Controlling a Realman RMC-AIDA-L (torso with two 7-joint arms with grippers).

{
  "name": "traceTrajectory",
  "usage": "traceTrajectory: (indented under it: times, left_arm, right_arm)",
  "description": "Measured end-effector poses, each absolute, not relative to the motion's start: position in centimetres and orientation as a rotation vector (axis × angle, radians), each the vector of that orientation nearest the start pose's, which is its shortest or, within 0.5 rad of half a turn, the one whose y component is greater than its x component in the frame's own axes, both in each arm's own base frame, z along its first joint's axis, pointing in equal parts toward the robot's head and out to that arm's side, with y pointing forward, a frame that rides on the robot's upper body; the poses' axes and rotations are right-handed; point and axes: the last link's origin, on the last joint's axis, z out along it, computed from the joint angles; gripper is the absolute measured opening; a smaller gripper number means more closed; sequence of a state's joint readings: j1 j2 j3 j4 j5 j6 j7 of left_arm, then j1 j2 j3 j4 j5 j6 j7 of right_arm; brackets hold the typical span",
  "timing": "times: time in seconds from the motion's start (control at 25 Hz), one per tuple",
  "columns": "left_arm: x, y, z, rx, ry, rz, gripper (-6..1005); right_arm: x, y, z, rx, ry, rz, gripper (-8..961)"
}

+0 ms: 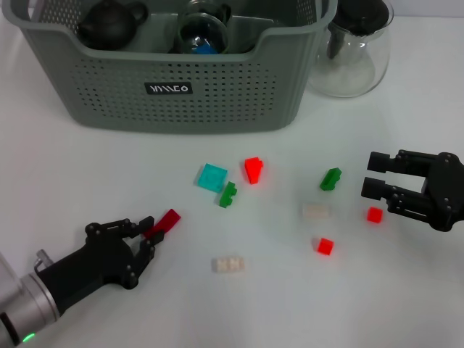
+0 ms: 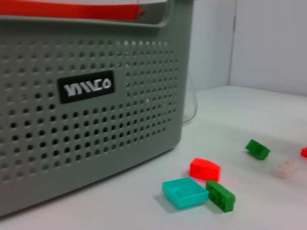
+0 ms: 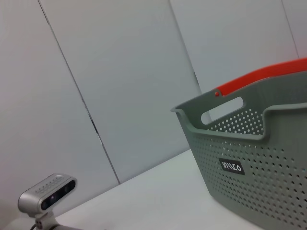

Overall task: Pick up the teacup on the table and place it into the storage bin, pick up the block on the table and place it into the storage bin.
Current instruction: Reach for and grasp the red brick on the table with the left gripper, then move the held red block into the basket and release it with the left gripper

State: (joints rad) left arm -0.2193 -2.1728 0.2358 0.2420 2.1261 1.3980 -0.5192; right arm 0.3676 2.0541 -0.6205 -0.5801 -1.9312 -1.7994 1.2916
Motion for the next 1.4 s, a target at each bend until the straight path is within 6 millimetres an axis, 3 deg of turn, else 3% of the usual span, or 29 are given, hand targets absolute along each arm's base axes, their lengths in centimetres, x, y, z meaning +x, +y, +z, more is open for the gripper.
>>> traceTrajectory:
  times: [0.32,0.52,0.68,0.88,1.24,1.4]
  left_arm:
    - [-35.3,19.3,-6.7,-2.362,-0.625,-0.685,180]
    - [-34.1,19.8,-2.9,-2.373,-0.735,-0.901,181]
    - [-32.3,21.5,0.6,-2.427,-0.787,-1.080,194]
    - [-29.2,26.0,5.6,-2.494,-0.791,-1.237,209]
    - [-21.8,35.8,13.8,-2.490,-0.752,-1.192,237]
    - [-18.7,39.1,14.8,-2.498,-0.749,-1.056,250]
  right_arm:
    - [29.3,26.2,1.3,-2.698,0.717,0.983,534]
    - [29.3,26.2,1.3,-2.701,0.713,0.985,535]
    - [29.1,26.3,1.1,-2.708,0.706,0.986,535]
    - [29.0,26.3,1.0,-2.712,0.700,0.988,535]
    - [29.2,26.2,1.1,-2.701,0.705,0.990,535]
    - [29.1,26.2,1.0,-2.701,0.704,0.992,534]
